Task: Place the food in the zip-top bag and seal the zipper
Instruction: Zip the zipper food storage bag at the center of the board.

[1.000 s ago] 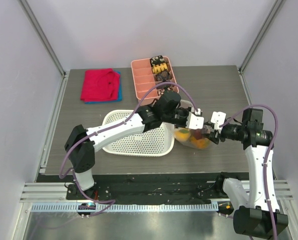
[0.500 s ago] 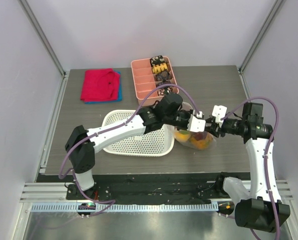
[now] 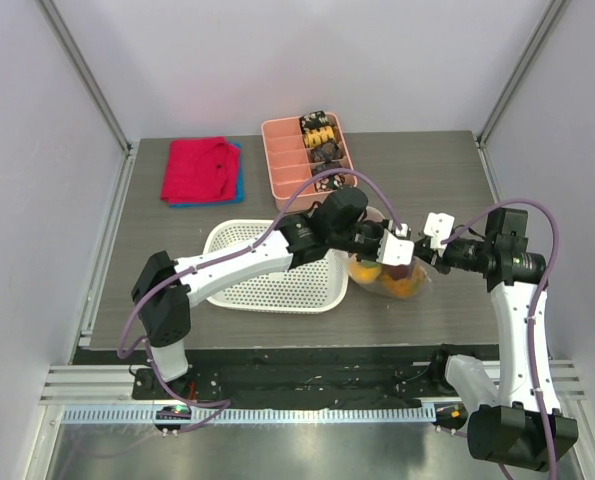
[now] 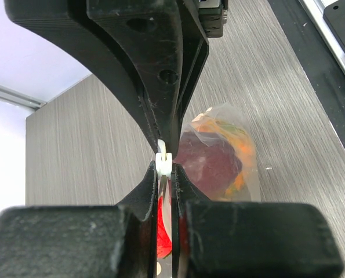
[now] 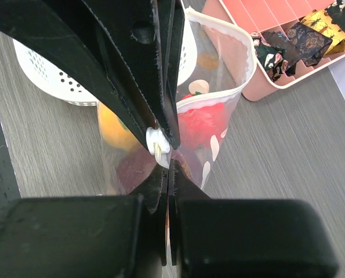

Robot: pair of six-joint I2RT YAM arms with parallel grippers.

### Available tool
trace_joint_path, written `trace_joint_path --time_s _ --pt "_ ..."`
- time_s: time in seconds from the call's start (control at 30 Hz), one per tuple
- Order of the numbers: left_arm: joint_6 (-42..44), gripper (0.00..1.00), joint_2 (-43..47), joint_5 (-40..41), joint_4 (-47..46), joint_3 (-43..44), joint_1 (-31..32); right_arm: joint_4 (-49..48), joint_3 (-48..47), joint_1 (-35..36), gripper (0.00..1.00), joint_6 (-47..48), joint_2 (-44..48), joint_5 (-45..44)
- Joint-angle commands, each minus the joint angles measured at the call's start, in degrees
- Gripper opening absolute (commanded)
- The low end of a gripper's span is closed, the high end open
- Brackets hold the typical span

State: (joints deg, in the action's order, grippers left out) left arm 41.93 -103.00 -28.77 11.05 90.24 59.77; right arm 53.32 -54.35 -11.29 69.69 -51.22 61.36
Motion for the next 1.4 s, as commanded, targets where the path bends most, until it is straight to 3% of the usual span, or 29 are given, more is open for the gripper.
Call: trace_joint_path --time_s 0.0,0.7,1.17,1.23,1.27,1.37 --pt "-0.71 0.01 0.87 0.74 0.72 -0.50 -1.67 -2.34 0.21 0.22 0.01 0.62 1.04 0.16" --pt "5.17 0.04 1.58 3.73 3.72 -3.75 -11.51 -2.17 -0.50 -5.67 0.01 -0.70 1.65 -0.10" --pt "4.39 0.00 -2.73 3.82 4.77 5.12 -15.56 -1.47 -2.51 -8.84 0.02 0.01 -0.98 -2.47" --pt "3.86 0.00 -2.64 2.67 5.04 5.12 -14.95 -0.76 -3.83 -8.84 0.19 -0.52 -1.68 -2.48" --pt "3.68 0.00 -2.82 3.11 5.12 5.21 -14.33 -0.41 -4.36 -8.84 0.45 -1.83 -2.04 -2.39" --pt "3.95 0.00 -2.91 3.29 5.21 5.21 -12.67 -0.06 -6.99 -8.75 0.66 -5.51 -3.36 -0.81"
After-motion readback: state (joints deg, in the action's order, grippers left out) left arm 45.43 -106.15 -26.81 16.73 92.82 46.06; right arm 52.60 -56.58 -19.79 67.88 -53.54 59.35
